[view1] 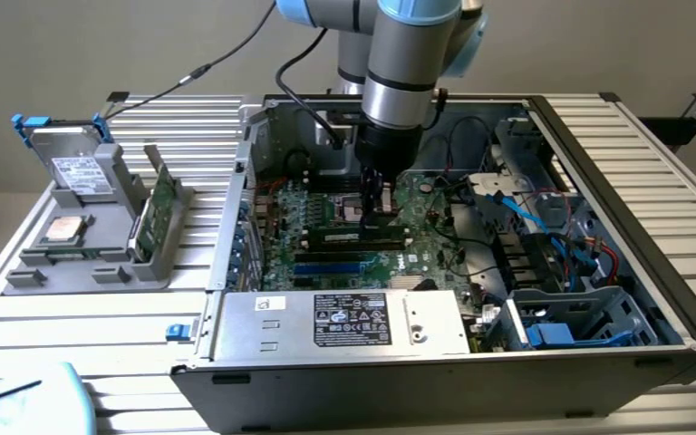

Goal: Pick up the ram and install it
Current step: 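Insert the ram into the slot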

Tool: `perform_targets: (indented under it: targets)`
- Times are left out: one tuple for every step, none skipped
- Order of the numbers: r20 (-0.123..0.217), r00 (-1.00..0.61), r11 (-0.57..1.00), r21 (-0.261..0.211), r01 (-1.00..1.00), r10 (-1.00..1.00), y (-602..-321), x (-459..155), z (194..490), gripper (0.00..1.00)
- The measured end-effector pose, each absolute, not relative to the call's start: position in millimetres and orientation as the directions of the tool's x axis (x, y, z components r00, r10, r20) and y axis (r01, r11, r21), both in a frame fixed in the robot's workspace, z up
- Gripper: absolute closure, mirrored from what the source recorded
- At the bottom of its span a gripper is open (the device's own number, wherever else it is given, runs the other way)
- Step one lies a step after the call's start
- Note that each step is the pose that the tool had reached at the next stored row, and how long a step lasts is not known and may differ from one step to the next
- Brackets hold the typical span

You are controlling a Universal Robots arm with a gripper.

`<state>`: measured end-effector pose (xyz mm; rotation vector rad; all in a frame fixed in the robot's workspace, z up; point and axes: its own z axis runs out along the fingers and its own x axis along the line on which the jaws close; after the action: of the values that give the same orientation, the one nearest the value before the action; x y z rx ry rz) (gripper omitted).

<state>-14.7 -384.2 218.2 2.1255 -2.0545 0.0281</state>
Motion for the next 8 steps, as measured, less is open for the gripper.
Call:
perform_targets:
  targets:
    - [0.143,0.042,-0.025,0.119,-0.993,-0.989,-384.1,-14.7,218.2,0.86]
    - [0.143,0.042,-0.025,0.119,-0.993,-0.989,-384.2,-14.7,218.2,0.86]
    - [0.143,0.042,-0.025,0.119,-0.993,-0.989,-384.2,-14.8,218.2,0.86]
    - [0.144,0.042,-0.025,0.12,-0.993,-0.989,-384.2,-14.8,218.3,0.86]
    - [0.144,0.042,-0.025,0.119,-0.993,-0.989,-384.2,-14.9,218.2,0.86]
    - [0.144,0.042,-0.025,0.119,-0.993,-0.989,-384.2,-14.9,218.2,0.86]
    - [0.143,0.042,-0.025,0.119,-0.993,-0.989,-384.1,-14.9,218.2,0.86]
    - [0.144,0.042,-0.025,0.12,-0.993,-0.989,-384.1,-14.9,218.2,0.86]
